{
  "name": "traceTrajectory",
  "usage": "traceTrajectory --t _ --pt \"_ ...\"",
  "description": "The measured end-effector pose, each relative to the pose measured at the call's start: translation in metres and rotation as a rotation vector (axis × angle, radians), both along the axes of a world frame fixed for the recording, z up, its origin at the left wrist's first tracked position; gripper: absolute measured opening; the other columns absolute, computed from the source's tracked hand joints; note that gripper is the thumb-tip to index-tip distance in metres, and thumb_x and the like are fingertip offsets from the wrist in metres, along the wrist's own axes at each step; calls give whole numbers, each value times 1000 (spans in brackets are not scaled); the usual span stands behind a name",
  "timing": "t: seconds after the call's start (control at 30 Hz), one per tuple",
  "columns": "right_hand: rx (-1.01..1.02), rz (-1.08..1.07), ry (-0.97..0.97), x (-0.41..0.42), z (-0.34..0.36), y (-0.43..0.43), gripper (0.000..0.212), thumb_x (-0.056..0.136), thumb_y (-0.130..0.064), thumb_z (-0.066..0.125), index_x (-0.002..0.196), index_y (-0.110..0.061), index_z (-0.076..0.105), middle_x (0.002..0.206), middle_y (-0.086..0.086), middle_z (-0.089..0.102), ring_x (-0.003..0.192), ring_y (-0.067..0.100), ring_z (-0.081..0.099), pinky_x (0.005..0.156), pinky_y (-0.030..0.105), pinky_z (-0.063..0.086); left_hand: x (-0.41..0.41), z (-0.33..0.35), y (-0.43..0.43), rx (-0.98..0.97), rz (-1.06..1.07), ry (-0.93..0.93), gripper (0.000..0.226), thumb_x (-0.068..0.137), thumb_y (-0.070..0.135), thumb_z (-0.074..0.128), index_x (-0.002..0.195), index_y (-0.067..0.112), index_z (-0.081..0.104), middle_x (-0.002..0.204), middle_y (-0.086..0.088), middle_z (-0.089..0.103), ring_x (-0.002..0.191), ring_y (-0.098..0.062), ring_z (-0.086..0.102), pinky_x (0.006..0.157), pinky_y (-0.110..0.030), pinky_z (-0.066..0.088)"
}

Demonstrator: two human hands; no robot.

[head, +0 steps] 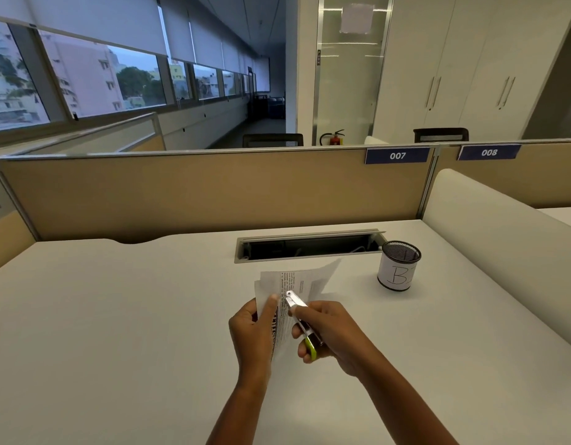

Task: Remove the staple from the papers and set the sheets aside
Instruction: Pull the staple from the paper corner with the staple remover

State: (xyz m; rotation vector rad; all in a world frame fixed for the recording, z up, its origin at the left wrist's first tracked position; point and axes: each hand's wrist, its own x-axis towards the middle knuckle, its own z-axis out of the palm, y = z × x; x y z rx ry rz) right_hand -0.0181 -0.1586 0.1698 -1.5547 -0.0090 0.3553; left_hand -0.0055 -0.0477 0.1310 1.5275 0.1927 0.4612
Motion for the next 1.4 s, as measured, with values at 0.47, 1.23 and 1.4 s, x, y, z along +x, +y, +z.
traceTrajectory --t 0.47,1.23,1.4 --pt "-322 -63 -233 8 -4 2 23 89 -26 55 101 -9 64 65 -2 65 37 7 59 41 16 49 -2 6 5 44 -51 41 12 84 24 55 78 17 64 74 -5 65 68 -26 61 52 -20 48" --pt "129 -143 -12 52 29 -78 19 91 -22 50 95 -7 61 60 0 56 37 3 49 35 13 41 -15 -9 39 120 -140 48 15 82 19 58 82 7 68 72 -3 70 66 -19 67 45 -15 52" --pt "-211 -9 -38 29 13 -52 27 91 -39 46 90 -19 65 73 1 63 51 8 57 46 17 49 -10 1 30 -99 -142 141 15 84 20 56 76 15 67 71 -3 69 61 -17 66 43 -19 52"
